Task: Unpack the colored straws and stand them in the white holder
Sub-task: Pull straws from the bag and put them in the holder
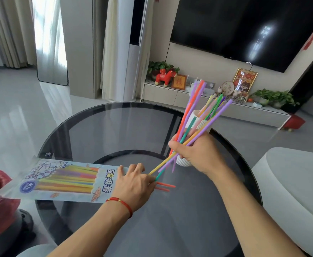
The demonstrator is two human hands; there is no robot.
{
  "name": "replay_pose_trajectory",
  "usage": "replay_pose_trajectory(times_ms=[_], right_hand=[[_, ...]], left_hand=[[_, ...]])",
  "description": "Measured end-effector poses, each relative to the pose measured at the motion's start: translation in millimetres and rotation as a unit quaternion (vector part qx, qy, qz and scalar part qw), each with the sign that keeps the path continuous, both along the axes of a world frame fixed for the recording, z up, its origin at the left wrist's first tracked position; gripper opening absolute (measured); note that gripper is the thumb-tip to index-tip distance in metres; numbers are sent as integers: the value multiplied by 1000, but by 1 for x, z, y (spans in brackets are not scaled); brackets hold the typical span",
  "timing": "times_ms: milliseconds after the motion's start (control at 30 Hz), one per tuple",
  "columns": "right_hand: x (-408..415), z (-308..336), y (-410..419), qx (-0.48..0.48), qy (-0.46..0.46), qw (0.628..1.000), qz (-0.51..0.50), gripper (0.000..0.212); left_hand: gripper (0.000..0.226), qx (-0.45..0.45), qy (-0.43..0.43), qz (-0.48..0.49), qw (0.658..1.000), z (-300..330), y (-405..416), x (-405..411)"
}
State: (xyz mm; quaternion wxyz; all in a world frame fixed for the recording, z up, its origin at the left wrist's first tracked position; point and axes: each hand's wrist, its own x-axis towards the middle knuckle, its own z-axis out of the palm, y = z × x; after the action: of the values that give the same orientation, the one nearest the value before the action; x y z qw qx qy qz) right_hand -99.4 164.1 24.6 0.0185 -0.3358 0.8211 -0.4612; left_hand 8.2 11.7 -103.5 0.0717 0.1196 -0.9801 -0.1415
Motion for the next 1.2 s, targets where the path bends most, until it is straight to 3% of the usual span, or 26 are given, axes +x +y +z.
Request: replay_pose_trajectory(times_ms=[100, 300, 367, 433, 600, 800, 900, 967, 1067, 1200], right_hand=[[2, -14, -1, 24, 7, 999, -25, 14], [-14, 1, 11, -36, 86, 992, -80, 17], [-22, 1, 11, -2, 96, 991, -91, 21], [-25, -9, 7, 57, 79, 990, -100, 37], [-23, -48, 0, 152, 44, 985, -65, 43], [-30, -53, 6, 123, 36, 990, -64, 26], [-27, -61, 8, 144, 27, 986, -78, 35], [-27, -62, 12, 97, 14, 991, -95, 31], [-31, -51, 22, -51, -14, 993, -104, 19], [-46, -14, 40, -241, -11, 959, -149, 13]], left_hand=[[32, -2, 4, -5, 1000, -1, -1, 2], [33, 0, -4, -4, 1000, -3, -3, 0], [34, 2, -4, -3, 1000, -3, -2, -1], [34, 0, -6, -2, 1000, -3, -2, 0], [34, -8, -6, -3, 1000, -4, -2, 1], [34, -14, -3, -4, 1000, -3, -2, -1], [35, -12, -7, -6, 1000, -4, -2, -1], [35, -11, -5, -7, 1000, -5, -2, -1], [38, 12, 5, -5, 1000, -5, 1, -3], [40, 68, 38, -17, 997, -3, 7, -8]])
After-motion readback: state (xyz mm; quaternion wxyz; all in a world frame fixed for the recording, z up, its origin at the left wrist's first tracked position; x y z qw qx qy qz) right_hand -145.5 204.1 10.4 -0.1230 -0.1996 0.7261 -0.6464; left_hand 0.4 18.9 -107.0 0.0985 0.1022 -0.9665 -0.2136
